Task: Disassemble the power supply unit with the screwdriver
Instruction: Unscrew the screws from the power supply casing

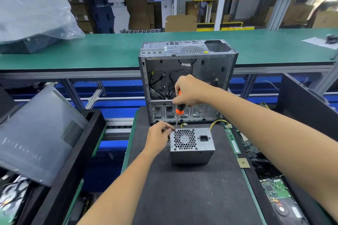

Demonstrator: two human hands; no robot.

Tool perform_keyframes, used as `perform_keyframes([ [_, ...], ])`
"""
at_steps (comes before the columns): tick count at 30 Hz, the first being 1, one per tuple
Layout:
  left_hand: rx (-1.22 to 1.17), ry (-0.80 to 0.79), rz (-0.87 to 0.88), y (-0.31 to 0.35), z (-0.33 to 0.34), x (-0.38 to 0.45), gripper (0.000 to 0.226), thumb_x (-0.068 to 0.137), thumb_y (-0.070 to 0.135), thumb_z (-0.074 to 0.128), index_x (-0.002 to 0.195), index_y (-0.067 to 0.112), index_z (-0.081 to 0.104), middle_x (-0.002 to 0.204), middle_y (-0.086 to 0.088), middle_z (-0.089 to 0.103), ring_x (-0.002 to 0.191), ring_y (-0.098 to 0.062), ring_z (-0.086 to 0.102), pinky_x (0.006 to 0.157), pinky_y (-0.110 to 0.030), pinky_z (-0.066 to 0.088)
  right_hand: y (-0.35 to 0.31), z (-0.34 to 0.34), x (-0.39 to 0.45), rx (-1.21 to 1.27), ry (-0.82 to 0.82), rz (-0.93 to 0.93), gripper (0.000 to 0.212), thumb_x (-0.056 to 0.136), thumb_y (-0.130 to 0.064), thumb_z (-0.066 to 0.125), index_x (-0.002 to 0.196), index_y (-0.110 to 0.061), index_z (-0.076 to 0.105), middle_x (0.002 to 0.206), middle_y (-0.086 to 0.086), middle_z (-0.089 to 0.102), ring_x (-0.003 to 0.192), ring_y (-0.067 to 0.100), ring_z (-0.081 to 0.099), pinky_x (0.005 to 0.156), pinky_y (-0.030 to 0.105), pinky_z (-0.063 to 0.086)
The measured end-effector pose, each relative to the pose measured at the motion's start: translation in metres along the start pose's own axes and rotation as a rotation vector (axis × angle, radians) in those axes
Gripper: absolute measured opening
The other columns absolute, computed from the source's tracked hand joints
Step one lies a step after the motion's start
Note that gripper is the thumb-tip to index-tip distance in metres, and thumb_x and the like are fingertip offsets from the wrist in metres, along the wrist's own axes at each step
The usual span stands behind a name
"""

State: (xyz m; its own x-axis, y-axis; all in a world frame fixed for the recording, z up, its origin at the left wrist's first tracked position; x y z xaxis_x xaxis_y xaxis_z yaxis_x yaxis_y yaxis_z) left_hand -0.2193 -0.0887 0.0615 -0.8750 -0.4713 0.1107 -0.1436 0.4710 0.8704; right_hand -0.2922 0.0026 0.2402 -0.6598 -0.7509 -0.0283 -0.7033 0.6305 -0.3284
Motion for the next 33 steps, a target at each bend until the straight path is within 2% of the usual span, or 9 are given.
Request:
perform_keyframes([
  [4,0.007,-0.004,0.008,0.001,-0.001,0.000,0.024,0.089,0.011,0.063,0.078,0.032,0.066,0.076,0.014,0.065,0.070,-0.003,0.062,0.067,-0.027,0.056,0.001,-0.002,-0.001,0.004,0.011,0.008,0.018,0.079,-0.017,0.066,0.075,0.000,0.067,0.060,0.014,0.069,0.035,0.013,0.056,0.033,0.013,0.036],
  [9,0.035,0.008,0.033,0.006,0.000,-0.002,0.017,0.086,0.016,0.068,0.076,0.031,0.066,0.075,0.013,0.063,0.068,0.000,0.058,0.060,-0.013,0.047,0.000,0.000,-0.002,-0.008,-0.003,0.013,0.020,0.079,-0.017,0.065,0.076,0.002,0.068,0.056,0.014,0.068,0.039,0.017,0.056,0.040,0.016,0.040],
  [14,0.084,0.012,0.091,0.013,-0.001,-0.003,0.013,0.086,0.014,0.067,0.078,0.024,0.068,0.076,0.015,0.062,0.071,0.003,0.056,0.062,-0.007,0.042,-0.005,0.000,-0.003,-0.060,-0.006,-0.014,0.023,0.078,-0.021,0.067,0.077,0.002,0.068,0.058,0.014,0.068,0.046,0.022,0.060,0.040,0.018,0.039],
  [17,0.161,0.010,0.126,0.017,0.001,-0.005,0.009,0.087,0.015,0.065,0.082,0.022,0.067,0.078,0.016,0.058,0.069,0.001,0.054,0.061,-0.007,0.040,-0.005,0.000,-0.004,-0.059,-0.020,-0.021,0.020,0.078,-0.020,0.067,0.076,0.000,0.067,0.056,0.014,0.068,0.044,0.021,0.060,0.042,0.022,0.045],
  [21,0.261,0.009,0.178,0.022,0.003,-0.005,0.006,0.089,0.015,0.063,0.087,0.019,0.067,0.082,0.012,0.058,0.071,0.000,0.053,0.063,-0.008,0.036,0.000,0.000,-0.007,-0.027,-0.041,0.011,0.016,0.078,-0.017,0.065,0.078,0.000,0.068,0.060,0.015,0.069,0.044,0.020,0.057,0.042,0.019,0.042],
  [24,0.318,-0.012,0.218,0.027,0.006,-0.005,0.005,0.090,0.014,0.061,0.089,0.016,0.065,0.083,0.010,0.057,0.072,-0.004,0.052,0.068,-0.016,0.039,0.008,-0.001,-0.007,-0.002,-0.051,0.080,0.020,0.080,-0.017,0.065,0.081,0.002,0.069,0.062,0.016,0.070,0.041,0.018,0.054,0.042,0.019,0.042],
  [28,0.290,0.015,0.208,0.027,0.002,-0.004,0.005,0.088,0.014,0.064,0.089,0.015,0.069,0.081,0.010,0.058,0.074,-0.006,0.053,0.068,-0.015,0.040,0.012,-0.001,-0.005,0.012,-0.038,0.114,0.018,0.082,-0.016,0.066,0.084,0.002,0.066,0.054,0.011,0.065,0.039,0.018,0.054,0.044,0.021,0.044],
  [31,0.266,0.016,0.193,0.025,0.001,-0.003,0.005,0.088,0.015,0.066,0.090,0.014,0.070,0.081,0.010,0.058,0.074,-0.004,0.052,0.067,-0.012,0.039,0.009,-0.001,-0.004,-0.014,-0.036,0.092,0.019,0.083,-0.018,0.066,0.084,0.001,0.066,0.056,0.011,0.066,0.043,0.019,0.058,0.045,0.020,0.043],
  [33,0.249,0.010,0.181,0.023,0.000,-0.002,0.006,0.088,0.014,0.065,0.091,0.014,0.071,0.082,0.010,0.059,0.073,-0.002,0.052,0.066,-0.010,0.038,-0.001,0.003,-0.005,-0.075,-0.074,0.012,0.018,0.081,-0.020,0.067,0.085,-0.002,0.067,0.067,0.012,0.071,0.057,0.021,0.065,0.048,0.021,0.044],
])
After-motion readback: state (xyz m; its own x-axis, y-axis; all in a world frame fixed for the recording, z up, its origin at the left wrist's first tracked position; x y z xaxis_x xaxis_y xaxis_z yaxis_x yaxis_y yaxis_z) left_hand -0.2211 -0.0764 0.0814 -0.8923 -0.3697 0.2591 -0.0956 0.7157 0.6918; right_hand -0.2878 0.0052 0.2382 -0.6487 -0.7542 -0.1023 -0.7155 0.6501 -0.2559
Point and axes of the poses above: each hand's wrist, its own x-axis towards the middle knuckle, its own z-axis out of the palm, y = z × x, the point moved 9 cm from there along x, towards the middle knuckle
